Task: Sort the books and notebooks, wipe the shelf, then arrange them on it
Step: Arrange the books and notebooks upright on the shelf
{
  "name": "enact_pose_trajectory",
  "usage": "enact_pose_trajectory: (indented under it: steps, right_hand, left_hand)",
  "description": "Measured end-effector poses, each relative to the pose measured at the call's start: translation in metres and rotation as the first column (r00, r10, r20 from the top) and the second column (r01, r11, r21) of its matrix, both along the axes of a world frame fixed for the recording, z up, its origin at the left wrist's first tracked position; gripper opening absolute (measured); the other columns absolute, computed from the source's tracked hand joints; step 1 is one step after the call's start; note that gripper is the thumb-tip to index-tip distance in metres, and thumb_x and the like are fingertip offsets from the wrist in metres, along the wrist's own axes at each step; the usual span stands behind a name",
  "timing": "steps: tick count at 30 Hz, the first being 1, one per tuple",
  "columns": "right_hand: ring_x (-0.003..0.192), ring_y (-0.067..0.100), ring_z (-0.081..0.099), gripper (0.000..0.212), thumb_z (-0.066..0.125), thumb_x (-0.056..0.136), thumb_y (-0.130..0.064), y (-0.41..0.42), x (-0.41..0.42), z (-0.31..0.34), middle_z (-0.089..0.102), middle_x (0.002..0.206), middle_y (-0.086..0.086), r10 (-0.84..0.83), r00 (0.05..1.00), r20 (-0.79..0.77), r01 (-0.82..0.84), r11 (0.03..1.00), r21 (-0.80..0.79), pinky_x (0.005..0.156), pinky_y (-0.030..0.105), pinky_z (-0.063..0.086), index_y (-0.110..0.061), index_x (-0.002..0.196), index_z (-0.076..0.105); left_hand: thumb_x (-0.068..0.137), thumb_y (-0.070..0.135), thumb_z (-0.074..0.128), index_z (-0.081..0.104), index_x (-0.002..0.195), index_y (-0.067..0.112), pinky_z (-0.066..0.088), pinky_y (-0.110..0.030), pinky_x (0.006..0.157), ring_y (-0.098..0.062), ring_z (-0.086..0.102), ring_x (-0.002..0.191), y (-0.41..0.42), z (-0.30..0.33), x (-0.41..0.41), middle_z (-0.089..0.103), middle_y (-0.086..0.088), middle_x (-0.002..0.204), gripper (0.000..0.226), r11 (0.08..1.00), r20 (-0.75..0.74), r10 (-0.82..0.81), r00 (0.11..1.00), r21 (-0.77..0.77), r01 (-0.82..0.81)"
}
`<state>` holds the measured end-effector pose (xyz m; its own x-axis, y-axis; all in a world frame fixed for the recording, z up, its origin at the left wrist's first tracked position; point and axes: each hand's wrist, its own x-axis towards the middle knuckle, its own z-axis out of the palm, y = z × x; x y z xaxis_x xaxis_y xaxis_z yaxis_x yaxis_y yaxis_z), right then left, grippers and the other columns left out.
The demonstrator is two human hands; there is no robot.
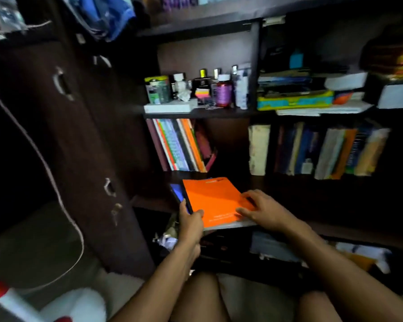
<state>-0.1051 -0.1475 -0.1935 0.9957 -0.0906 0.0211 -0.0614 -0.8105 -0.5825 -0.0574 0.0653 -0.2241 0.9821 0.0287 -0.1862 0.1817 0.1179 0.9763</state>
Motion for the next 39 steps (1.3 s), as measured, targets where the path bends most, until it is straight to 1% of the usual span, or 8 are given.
enact_pose_trajectory:
  steps: [3,8,13,20,23,26,32,39]
  right_hand:
    - [0.131,0.020,0.050,0.066,0.052,0.093,-0.068,-0.022,0.034,-0.026,0.052,0.145,0.001,0.096,0.993,0.070,-0.098,0.995,0.025,0.111,0.034,0.038,-0.028,0.145,0.048]
    - [0.139,0.020,0.043,0.072,0.047,0.088,-0.076,-0.038,0.043,-0.050,0.046,0.151,0.001,0.096,0.989,0.113,-0.115,0.978,0.173,0.115,0.037,0.035,-0.034,0.146,0.048]
    - [0.156,0.026,0.005,0.081,0.039,0.084,-0.082,-0.042,0.040,-0.056,0.017,0.168,0.003,-0.005,0.997,0.078,0.015,0.991,-0.130,0.122,0.051,0.008,-0.038,0.151,0.040]
    - [0.156,0.028,-0.002,0.054,0.026,0.106,-0.056,-0.032,0.027,-0.050,0.005,0.170,-0.002,-0.063,0.994,-0.084,0.039,0.966,-0.257,0.120,0.064,0.005,-0.041,0.158,0.023]
    - [0.156,0.026,-0.008,0.061,0.026,0.103,-0.063,-0.026,0.025,-0.041,-0.005,0.171,-0.004,-0.077,0.978,-0.194,0.025,0.966,-0.257,0.118,0.068,0.003,-0.041,0.159,0.015]
    - [0.155,0.024,-0.016,0.088,0.029,0.088,-0.085,-0.020,0.022,-0.037,-0.016,0.169,-0.006,-0.127,0.955,-0.269,0.046,0.956,-0.288,0.118,0.065,-0.003,-0.041,0.161,0.005]
    - [0.154,0.025,-0.021,0.103,0.022,0.077,-0.095,-0.015,0.016,-0.045,-0.021,0.168,-0.005,-0.168,0.960,-0.225,0.080,0.931,-0.356,0.119,0.063,-0.009,-0.042,0.160,-0.004]
    - [0.153,0.028,-0.023,0.101,0.021,0.080,-0.094,-0.012,0.022,-0.041,-0.023,0.167,-0.001,-0.204,0.949,-0.241,0.110,0.929,-0.353,0.119,0.064,-0.010,-0.040,0.160,-0.007]
  left_hand:
    - [0.089,0.030,0.066,0.031,0.149,0.045,0.059,-0.054,0.088,-0.027,0.063,0.117,-0.009,-0.013,0.010,0.057,-0.001,0.142,0.071,0.998,-0.004,0.042,0.999,0.051,-0.041]
    - [0.105,0.040,0.050,0.022,0.160,0.032,0.064,-0.043,0.068,-0.010,0.062,0.103,-0.033,-0.008,-0.004,0.039,0.009,0.149,0.062,1.000,-0.056,0.020,0.998,0.022,-0.019]
    - [0.109,0.017,0.042,0.036,0.148,0.035,0.064,-0.046,0.064,-0.023,0.063,0.098,-0.032,0.004,-0.024,0.047,-0.003,0.139,0.044,0.994,-0.071,-0.047,0.996,0.092,0.053]
    - [0.105,0.011,0.046,-0.028,0.142,0.062,0.064,-0.046,0.066,-0.029,0.069,0.091,-0.007,0.025,-0.052,0.049,0.007,0.120,0.097,0.992,-0.035,-0.068,0.997,0.104,0.071]
    - [0.105,0.010,0.045,-0.006,0.156,0.049,0.064,-0.047,0.067,-0.025,0.068,0.095,0.007,0.023,-0.047,0.050,0.006,0.129,0.083,0.994,-0.029,-0.084,0.996,0.071,0.086]
    - [0.102,0.008,0.045,0.038,0.133,0.038,0.063,-0.052,0.063,-0.022,0.069,0.098,0.027,0.012,-0.036,0.056,0.001,0.130,0.043,0.995,0.047,-0.050,0.998,0.085,0.046]
    - [0.101,0.009,0.049,0.033,0.137,0.046,0.063,-0.047,0.058,-0.024,0.069,0.096,0.066,0.000,-0.028,0.060,0.007,0.121,0.055,0.973,0.188,0.038,0.982,0.216,-0.079]
    - [0.100,0.012,0.053,0.026,0.148,0.040,0.055,-0.047,0.092,-0.026,0.062,0.116,0.066,-0.008,-0.019,0.062,0.006,0.131,0.061,0.892,0.339,0.089,0.937,0.391,-0.226]
